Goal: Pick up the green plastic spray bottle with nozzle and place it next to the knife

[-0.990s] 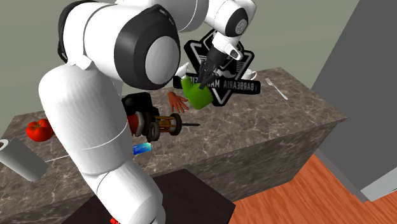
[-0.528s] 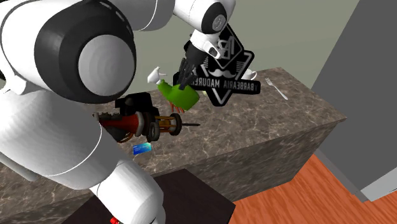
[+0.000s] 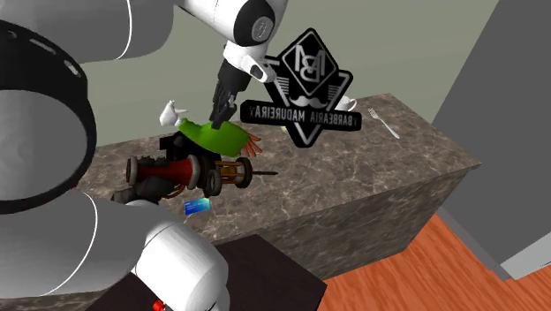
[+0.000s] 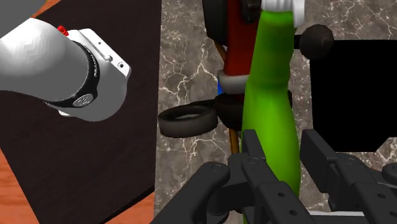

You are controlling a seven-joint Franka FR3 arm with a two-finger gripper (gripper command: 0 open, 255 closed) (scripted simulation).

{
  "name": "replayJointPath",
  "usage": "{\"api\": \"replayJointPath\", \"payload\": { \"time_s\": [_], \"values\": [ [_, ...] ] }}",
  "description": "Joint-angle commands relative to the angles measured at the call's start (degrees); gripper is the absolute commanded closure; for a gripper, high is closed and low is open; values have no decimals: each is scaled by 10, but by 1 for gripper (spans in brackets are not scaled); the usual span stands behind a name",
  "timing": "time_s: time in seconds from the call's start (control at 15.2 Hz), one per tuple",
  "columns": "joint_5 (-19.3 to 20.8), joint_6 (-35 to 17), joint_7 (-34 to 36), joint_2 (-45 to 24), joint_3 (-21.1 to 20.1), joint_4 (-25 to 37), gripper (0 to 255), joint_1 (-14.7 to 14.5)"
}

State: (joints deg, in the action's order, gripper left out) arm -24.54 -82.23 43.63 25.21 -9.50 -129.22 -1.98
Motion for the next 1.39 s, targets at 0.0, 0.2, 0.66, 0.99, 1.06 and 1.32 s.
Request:
{"api": "replayJointPath", "payload": {
  "time_s": [0.0, 0.2, 0.66, 0.99, 1.06, 1.32],
  "values": [
    [-15, 10, 17, 40, -8, -25, 255, -9],
    [-39, 27, 44, 96, -21, -53, 255, -23],
    [-104, 74, 122, 216, -55, -95, 255, -61],
    [-159, 107, 190, 289, -83, -107, 255, -90],
    [-171, 113, 205, 302, -90, -107, 255, -96],
    [-220, 133, 266, 348, -117, -102, 255, -118]
  ]
}}
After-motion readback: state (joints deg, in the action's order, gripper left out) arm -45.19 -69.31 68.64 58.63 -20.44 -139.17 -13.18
